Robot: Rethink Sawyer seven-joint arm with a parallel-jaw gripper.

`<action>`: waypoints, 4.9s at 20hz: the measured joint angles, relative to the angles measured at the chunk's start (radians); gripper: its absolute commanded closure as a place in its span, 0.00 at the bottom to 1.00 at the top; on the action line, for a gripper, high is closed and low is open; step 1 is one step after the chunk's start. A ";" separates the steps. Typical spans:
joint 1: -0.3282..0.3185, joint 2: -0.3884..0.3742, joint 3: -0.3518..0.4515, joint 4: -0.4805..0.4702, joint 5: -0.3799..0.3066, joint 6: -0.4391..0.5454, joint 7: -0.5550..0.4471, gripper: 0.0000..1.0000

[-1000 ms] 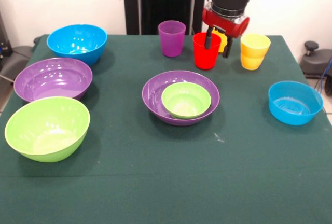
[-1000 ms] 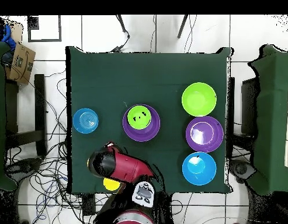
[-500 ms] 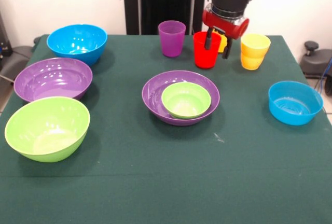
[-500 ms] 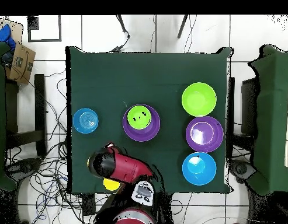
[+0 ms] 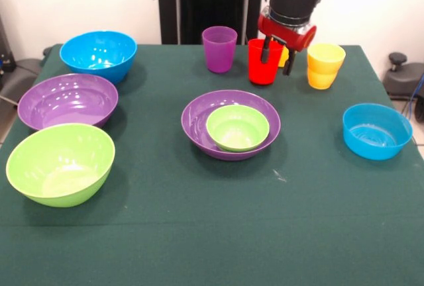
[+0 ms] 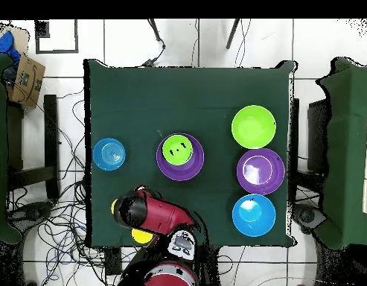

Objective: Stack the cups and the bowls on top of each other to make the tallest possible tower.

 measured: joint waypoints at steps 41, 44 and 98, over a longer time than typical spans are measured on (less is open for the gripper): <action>0.073 0.004 -0.037 0.006 0.000 0.000 0.000 0.00; 0.073 0.004 -0.039 0.006 0.000 0.000 0.000 0.00; 0.066 -0.080 -0.095 -0.288 -0.002 0.323 0.000 0.00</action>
